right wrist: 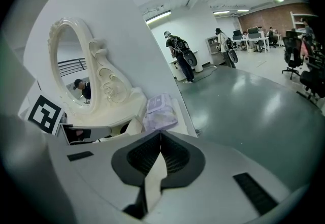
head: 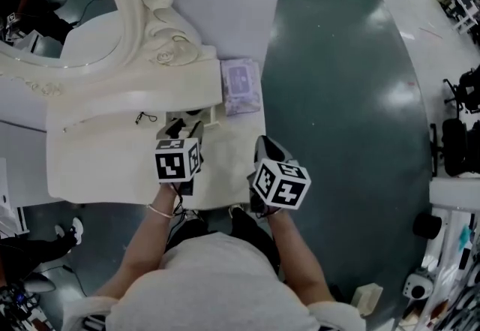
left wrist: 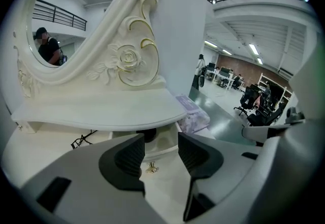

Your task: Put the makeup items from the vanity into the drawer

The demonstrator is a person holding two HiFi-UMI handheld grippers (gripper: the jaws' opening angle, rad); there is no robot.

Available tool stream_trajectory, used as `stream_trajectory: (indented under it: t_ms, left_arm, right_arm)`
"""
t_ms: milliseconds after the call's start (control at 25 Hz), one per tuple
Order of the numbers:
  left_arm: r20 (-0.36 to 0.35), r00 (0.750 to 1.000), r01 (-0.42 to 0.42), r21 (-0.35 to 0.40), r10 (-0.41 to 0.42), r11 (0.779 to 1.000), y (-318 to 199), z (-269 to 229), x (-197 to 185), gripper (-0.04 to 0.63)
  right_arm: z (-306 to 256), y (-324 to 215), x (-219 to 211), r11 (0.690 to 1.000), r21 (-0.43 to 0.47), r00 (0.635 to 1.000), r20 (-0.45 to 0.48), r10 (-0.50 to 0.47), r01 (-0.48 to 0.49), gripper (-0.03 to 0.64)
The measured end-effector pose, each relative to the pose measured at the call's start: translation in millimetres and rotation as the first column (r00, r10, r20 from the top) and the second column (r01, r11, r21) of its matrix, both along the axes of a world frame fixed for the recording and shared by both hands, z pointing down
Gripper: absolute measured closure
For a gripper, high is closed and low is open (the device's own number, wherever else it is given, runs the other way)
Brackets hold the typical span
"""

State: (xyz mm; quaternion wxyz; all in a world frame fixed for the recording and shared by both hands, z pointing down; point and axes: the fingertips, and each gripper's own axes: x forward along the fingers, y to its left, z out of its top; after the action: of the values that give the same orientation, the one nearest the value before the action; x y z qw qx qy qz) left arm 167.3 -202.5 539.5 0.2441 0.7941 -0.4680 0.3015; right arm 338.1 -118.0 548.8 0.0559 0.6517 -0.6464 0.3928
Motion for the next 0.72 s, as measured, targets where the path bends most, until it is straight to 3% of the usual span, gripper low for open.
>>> stream_trajectory:
  t_ms: [400,720]
  left_arm:
    - [-0.080,0.995,0.060,0.058,-0.055,0.996,6,-25,-51,0.402]
    - [-0.084,0.984,0.164,0.090,-0.157,0.982,7,-36,-126,0.502]
  right_arm:
    - [-15,-10,-51,0.996,0.028,0.996,-0.024,-0.080,0.081,0.598]
    - [-32,-17,-108,0.989,0.054,0.989,-0.053,-0.135,0.138,0.598]
